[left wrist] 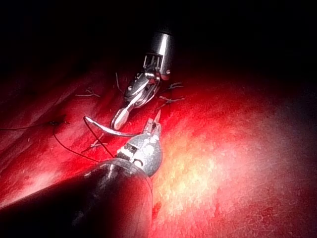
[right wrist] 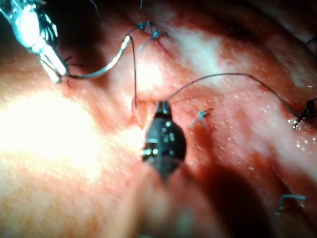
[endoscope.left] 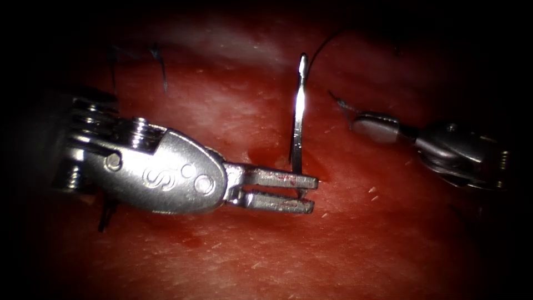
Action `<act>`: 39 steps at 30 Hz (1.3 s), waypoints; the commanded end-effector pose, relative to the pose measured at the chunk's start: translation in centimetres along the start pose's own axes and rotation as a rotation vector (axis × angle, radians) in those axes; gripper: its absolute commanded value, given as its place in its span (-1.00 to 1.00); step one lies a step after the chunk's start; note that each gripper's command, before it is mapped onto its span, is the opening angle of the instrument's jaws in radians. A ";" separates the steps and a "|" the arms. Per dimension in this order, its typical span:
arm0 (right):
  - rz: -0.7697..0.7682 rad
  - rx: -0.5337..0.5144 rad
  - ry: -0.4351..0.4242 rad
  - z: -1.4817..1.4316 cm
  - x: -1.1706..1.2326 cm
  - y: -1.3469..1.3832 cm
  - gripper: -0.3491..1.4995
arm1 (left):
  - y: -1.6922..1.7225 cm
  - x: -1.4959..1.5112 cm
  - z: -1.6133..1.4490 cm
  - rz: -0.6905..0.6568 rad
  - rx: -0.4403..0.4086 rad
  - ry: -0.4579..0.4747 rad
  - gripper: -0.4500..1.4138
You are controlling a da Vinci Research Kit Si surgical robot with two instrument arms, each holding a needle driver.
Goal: Wound Closure
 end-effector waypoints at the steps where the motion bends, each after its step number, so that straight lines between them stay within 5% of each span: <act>1: 0.012 0.009 0.004 0.09 -0.06 -0.04 -1.00 | 0.02 -0.02 0.09 0.000 -0.001 0.000 -1.00; 2: 0.027 0.025 0.014 0.09 -0.07 -0.06 -1.00 | 0.03 -0.02 0.10 0.009 0.005 -0.006 -1.00; 4: 0.250 0.082 0.050 0.16 -0.05 -0.09 0.18 | 0.13 -0.06 0.17 0.072 0.004 0.002 -1.00; 9: 0.362 0.096 0.054 0.24 -0.04 -0.16 0.56 | 0.23 -0.22 0.29 0.116 -0.026 0.009 -1.00; 12: 0.433 0.089 0.056 0.25 -0.05 -0.17 0.36 | 0.26 -0.29 0.32 0.124 -0.033 0.004 -1.00; 25: 0.533 0.153 0.007 0.38 -0.07 -0.41 0.56 | 0.32 -0.32 0.38 0.149 -0.055 0.002 -1.00; 36: 0.533 0.150 0.013 0.57 -0.09 -0.51 -0.07 | 0.39 -0.25 0.41 0.168 -0.089 0.009 -1.00; 38: 0.533 0.150 0.013 0.58 -0.09 -0.53 -0.49 | 0.41 -0.24 0.41 0.169 -0.096 0.008 -1.00; 39: 0.533 0.150 0.013 0.58 -0.09 -0.53 -0.49 | 0.41 -0.24 0.41 0.169 -0.096 0.008 -1.00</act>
